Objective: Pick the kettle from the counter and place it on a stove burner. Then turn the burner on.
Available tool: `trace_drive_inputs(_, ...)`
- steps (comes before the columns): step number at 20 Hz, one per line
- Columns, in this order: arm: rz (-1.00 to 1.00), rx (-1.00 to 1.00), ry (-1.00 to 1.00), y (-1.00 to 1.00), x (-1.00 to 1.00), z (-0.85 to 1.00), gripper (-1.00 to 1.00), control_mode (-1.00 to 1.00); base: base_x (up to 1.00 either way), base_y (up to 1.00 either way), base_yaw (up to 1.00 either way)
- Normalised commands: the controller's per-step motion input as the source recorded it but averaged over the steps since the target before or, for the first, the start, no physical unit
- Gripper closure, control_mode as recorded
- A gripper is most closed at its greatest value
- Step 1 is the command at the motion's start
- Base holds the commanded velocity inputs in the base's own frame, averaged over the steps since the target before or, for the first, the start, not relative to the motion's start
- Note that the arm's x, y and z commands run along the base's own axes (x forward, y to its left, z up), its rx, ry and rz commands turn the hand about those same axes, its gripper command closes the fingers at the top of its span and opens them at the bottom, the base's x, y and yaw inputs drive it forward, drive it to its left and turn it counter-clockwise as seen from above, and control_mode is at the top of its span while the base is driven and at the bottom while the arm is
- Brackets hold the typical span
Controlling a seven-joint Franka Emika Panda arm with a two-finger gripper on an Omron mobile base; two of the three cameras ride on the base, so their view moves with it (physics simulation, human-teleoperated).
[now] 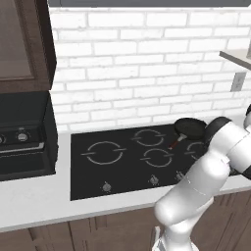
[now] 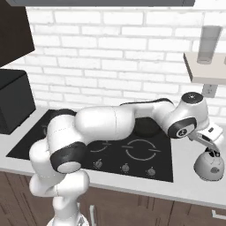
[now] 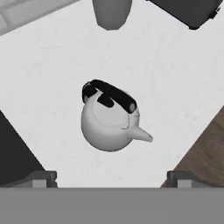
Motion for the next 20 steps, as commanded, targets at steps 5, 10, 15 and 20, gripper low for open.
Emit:
trace_drive_inputs(5, 0.02, 0.00, 0.02, -0.04, 0.00, -0.05, -1.00, -1.00, 0.00, 0.00, 0.00)
trace_drive_inputs(10, 0.01, 0.00, 0.01, 0.00, 0.00, -0.05, -1.00, -1.00, 0.00, 0.00, 0.00)
trace_drive_inputs(15, 0.06, -0.07, 0.05, -0.02, 0.00, -0.34, -1.00, -1.00, 0.00, 0.00, 0.00)
trace_drive_inputs(20, 0.09, -0.14, 0.08, 0.00, 0.00, -0.56, -1.00, -1.00, 0.00, 0.00, 0.00)
